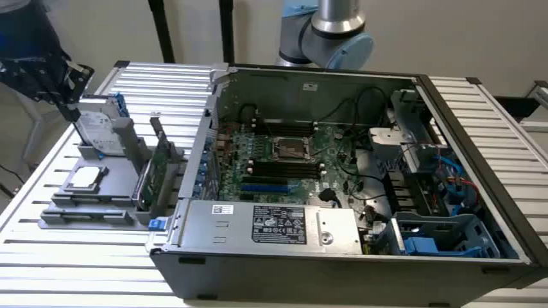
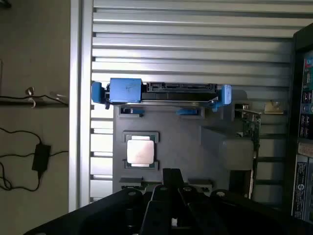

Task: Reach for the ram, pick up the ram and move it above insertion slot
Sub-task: 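Reach for the ram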

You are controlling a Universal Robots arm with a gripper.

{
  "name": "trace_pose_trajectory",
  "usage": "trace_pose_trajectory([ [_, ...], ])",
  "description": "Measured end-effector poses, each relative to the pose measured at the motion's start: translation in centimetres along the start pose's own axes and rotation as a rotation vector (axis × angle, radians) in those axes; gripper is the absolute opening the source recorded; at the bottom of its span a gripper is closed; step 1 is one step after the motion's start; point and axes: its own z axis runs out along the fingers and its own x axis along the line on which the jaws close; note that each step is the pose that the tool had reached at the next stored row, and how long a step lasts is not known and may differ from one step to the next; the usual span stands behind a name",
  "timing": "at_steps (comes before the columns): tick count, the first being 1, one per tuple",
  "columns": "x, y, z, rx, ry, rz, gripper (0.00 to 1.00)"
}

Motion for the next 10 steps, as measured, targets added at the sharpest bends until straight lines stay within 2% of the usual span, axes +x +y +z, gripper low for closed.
trace_pose_trajectory([
  [10, 0.0, 0.0, 0.0, 0.0, 0.0, 0.0, 0.11],
])
